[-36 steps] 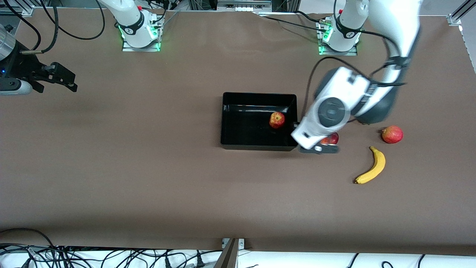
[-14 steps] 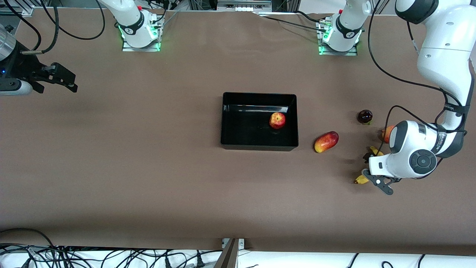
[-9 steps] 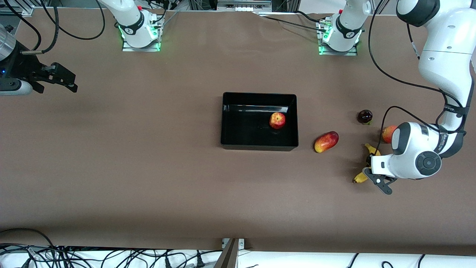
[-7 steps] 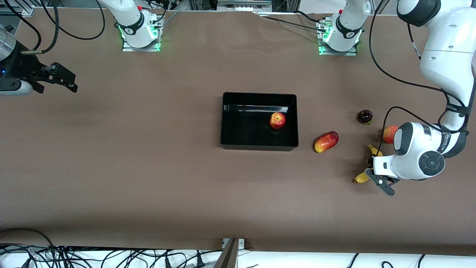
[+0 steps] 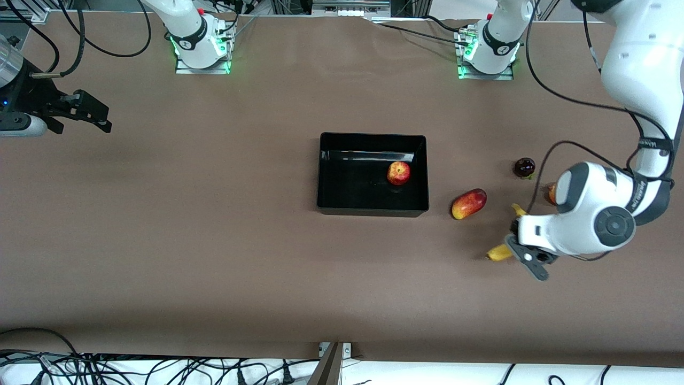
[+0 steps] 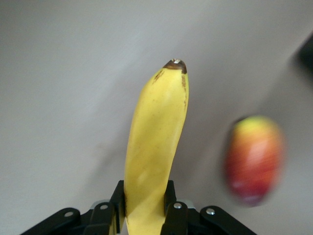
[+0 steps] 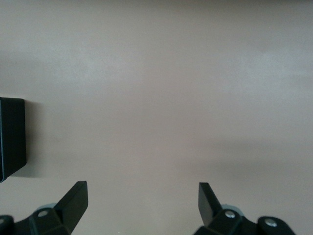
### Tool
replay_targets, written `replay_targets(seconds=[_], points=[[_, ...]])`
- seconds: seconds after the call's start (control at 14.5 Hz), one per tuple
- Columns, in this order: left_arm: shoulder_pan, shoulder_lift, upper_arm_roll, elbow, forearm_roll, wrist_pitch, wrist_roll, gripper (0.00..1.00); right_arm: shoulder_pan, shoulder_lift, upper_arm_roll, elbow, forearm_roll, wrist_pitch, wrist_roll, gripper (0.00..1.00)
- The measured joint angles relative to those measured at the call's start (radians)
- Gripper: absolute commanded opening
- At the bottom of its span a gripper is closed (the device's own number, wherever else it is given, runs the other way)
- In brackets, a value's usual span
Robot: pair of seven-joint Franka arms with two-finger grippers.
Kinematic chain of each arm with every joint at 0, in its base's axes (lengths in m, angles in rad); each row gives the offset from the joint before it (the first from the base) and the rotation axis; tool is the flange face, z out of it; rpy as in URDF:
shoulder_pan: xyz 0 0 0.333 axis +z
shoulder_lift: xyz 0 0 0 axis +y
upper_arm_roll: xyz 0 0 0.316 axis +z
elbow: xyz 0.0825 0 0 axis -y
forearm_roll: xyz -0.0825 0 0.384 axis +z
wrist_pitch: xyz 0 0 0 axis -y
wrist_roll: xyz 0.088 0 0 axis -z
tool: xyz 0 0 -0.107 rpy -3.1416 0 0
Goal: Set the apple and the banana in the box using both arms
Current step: 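Carry the banana with the left gripper over the black box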
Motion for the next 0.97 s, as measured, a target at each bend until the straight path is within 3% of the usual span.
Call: replay_targets(seconds=[0.34,0.48,0.69,0.97], points=[[-0.075,-0.030,-0.165,-0.010,-0.078,-0.090,-0.588,0.00,0.000,0.000,0.000,0.000,0.000,0.000,0.000,1.00],[-0.149,-0.028,-0.171,-0.021,-0.146,-0.093,-0.835,0.00,0.000,0.000,0.000,0.000,0.000,0.000,0.000,1.00],[-0.288,-0.012,-0.170,-0.039,-0.158,-0.089,-1.128,0.00,0.000,0.000,0.000,0.000,0.000,0.000,0.000,1.00],[-0.397,0.050,-0.157,-0.056,-0.158,-0.025,-1.229,0.00,0.000,0.000,0.007,0.000,0.000,0.000,0.000,1.00]])
